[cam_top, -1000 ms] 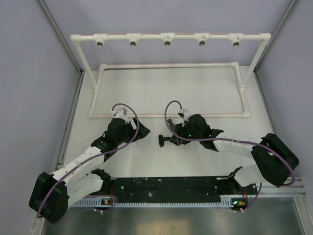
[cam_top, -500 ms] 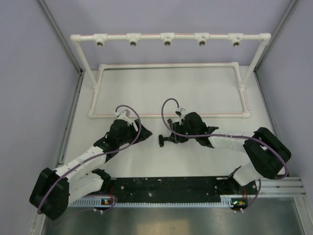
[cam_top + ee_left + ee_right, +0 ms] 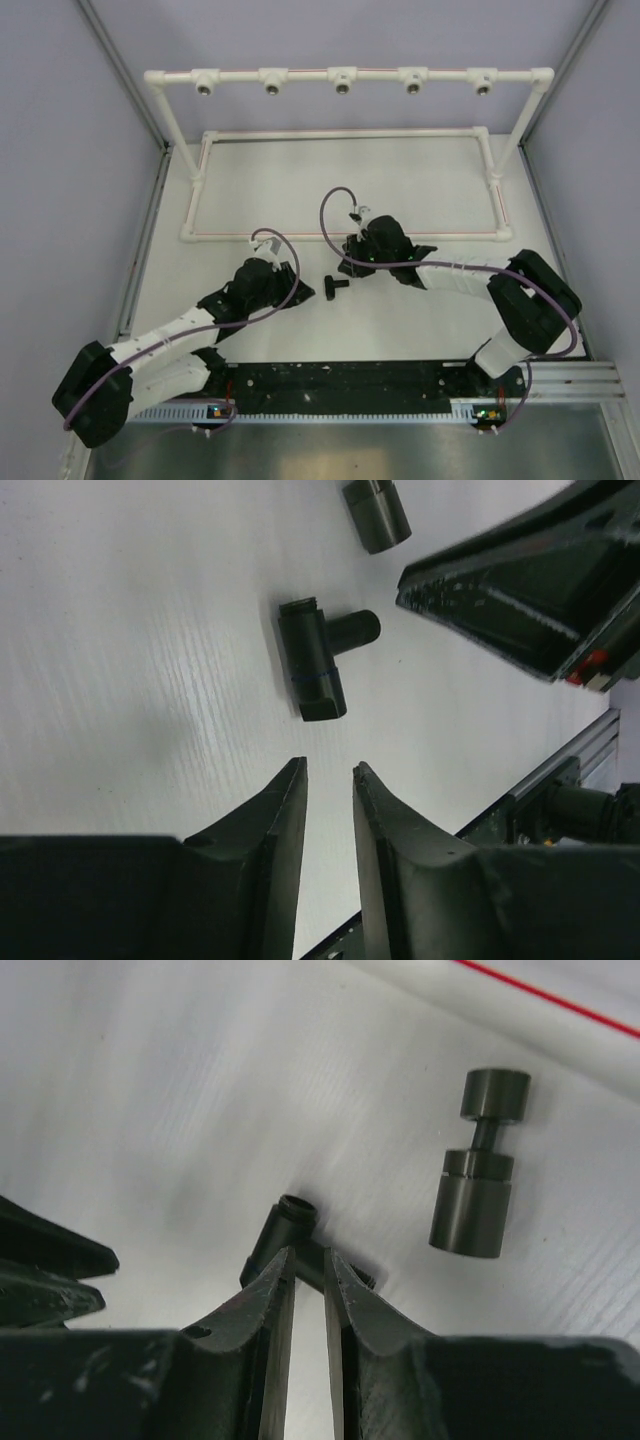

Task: Install the water faucets
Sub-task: Pick up the water faucet from the center of the board.

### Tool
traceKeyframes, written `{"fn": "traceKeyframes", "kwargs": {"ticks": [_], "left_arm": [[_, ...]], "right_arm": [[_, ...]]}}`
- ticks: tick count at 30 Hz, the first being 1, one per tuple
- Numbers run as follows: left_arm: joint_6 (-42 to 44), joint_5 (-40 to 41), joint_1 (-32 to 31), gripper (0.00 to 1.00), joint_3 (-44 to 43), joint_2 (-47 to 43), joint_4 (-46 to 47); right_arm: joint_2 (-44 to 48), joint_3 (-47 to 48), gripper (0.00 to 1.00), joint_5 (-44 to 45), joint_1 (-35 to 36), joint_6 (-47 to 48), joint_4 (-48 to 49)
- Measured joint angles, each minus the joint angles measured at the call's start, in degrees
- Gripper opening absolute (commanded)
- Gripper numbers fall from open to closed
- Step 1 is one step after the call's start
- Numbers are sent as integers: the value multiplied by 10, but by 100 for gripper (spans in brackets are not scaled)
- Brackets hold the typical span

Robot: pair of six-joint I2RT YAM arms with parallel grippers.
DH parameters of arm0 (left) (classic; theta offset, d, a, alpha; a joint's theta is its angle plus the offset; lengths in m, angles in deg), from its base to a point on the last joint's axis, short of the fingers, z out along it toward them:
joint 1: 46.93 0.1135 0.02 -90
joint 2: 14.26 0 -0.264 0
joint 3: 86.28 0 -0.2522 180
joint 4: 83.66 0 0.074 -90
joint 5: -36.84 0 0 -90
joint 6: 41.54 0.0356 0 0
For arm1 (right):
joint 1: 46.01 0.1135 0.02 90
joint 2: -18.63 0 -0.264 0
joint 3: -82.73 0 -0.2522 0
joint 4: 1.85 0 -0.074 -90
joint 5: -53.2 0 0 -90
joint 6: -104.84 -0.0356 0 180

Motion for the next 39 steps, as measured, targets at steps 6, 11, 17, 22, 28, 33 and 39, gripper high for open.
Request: {"fn": "traceKeyframes", "kwargs": {"ticks": [6,11,17,22,28,33,39], "left_arm": [[-14,17,-39,0,21,1,4],[-17,27,-66,0,26,16,32],[-19,32,-80,0,27,40,58],[-22,40,-82,0,27,50,67],[-31,51,-83,0,29,51,68],[-43,81,-83,0,41,31,50],[-60,131,-83,5,53,-54,-9]], "right_arm": [[-56,59,12,13,0,18,-17],[-86,65,11,27,0,23,-53],[-96,65,9,32,0,24,-75],[-96,64,9,26,0,23,-74],[-85,41,9,25,17,12,-52],[-82,37,8,36,72,-6,-52],[-72,26,8,49,136,-51,-55]]}}
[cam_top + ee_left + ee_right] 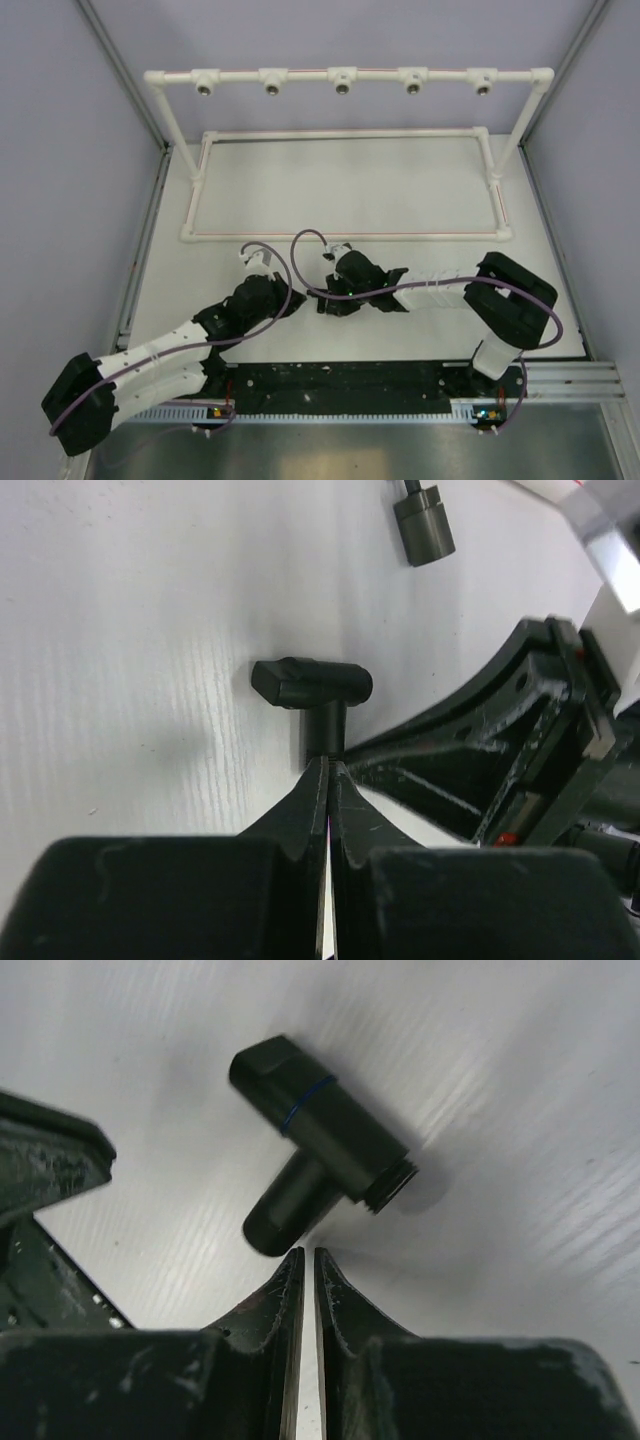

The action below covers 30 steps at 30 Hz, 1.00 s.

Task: Install the water faucets
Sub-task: Pick up the water faucet from the center of the board.

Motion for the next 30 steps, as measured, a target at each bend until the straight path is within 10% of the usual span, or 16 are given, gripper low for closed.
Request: {"fn": "traceKeyframes", "kwargs": {"ticks": [14,30], "left_arm": [[3,31,-13,32,2,-5,-50],[-2,210,-185,57,-73,127,-95]], "right_arm": [[147,-61,28,17,21,-6,-15],[358,-150,38,80,-52,-13,-82]]}}
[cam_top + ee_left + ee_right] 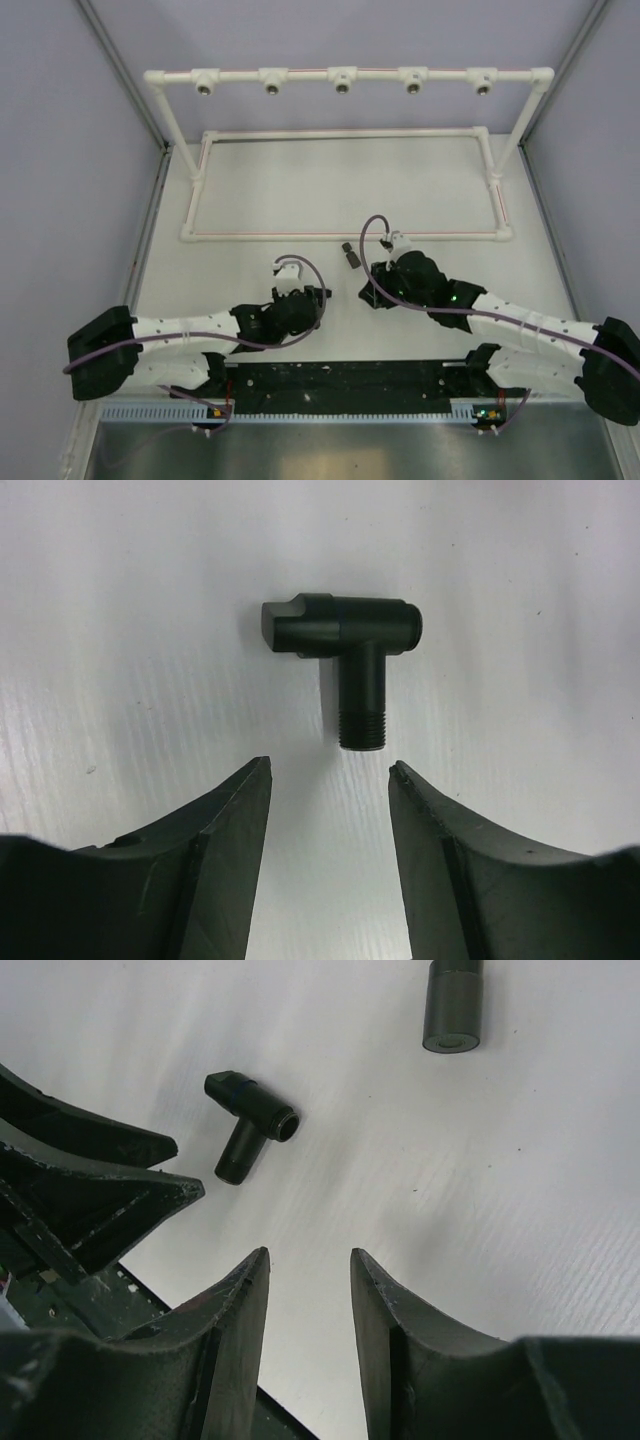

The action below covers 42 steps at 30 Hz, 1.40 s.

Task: Install the water faucets
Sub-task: Pick up the water faucet from the center of the board.

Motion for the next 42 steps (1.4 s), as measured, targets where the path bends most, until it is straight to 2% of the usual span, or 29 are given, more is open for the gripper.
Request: {"fn": "traceKeyframes", "kwargs": {"ticks": [11,24,31,38,42], "left_arm": [[-15,80,-33,57,-75,125,-9],[-15,113,-44,47,-125,212,-36],[-18,134,-53,30,-130,226,-38],[-23,141,-63,0,-130,227,-41],[-19,141,-70,0,-130,217,-60]], "right_arm": [[16,-4,39,0,-2,2,-18],[17,-4,38,0,-2,5,-23],[23,-4,36,0,-2,5,-24],[29,-4,35,1,-2,5,-30],[30,-4,37,0,-2,12,-30]]}}
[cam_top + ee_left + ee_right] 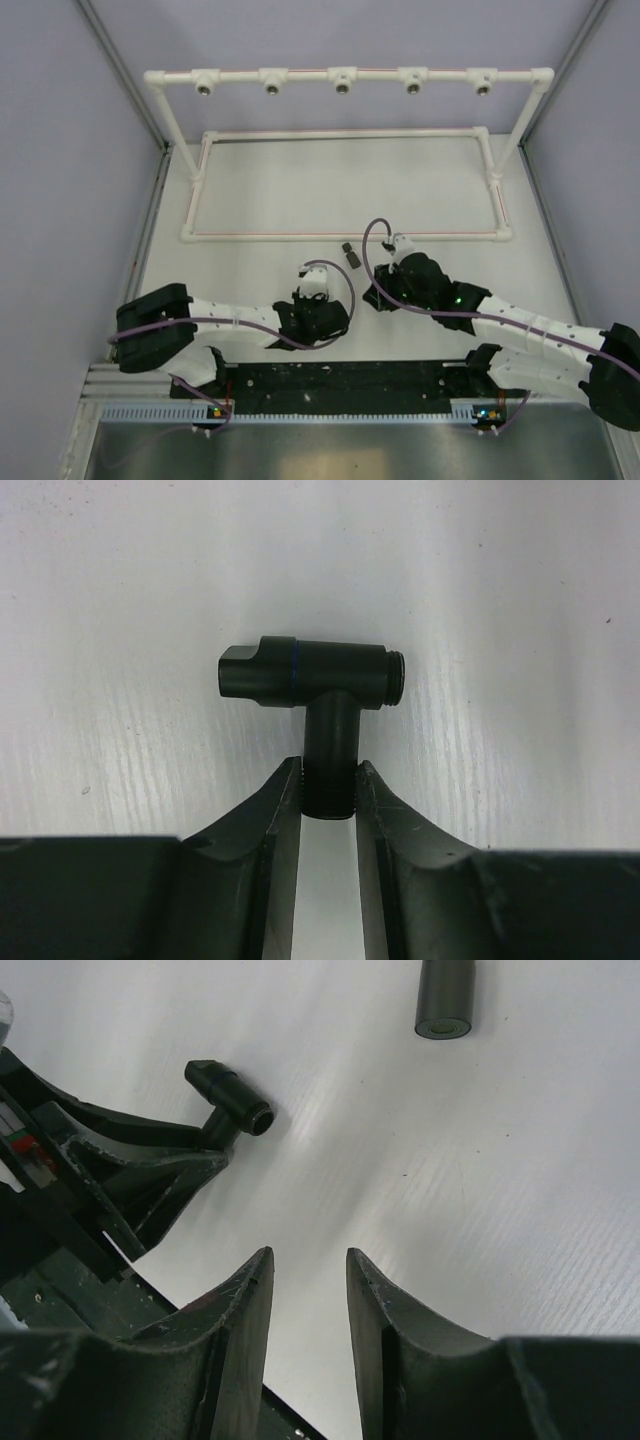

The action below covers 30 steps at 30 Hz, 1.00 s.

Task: Install the water faucets
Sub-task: Pick up the water faucet from the center of the board.

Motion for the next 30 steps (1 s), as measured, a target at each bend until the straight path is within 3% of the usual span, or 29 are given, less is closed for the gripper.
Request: {"fn": "traceKeyframes", "kwargs": {"ticks": [4,7,10,15,23,30], "left_arm": [[41,-24,-2,0,0,-59,-20],[96,-59,-2,0,4,-149,-10],[159,-103,-3,0,22,-251,25],[242,-152,-3,0,38,-341,53],[298,-189,-3,0,38,-333,41],[309,-217,-3,0,33,-328,37]], "right_arm": [[0,-1,45,-18,0,19,2],[4,-1,61,-46,0,32,13],[17,-5,67,-75,0,27,37],[42,-8,71,-113,0,-14,96],[49,-8,70,-131,0,-100,147],[50,-8,63,-123,0,-98,137]]}}
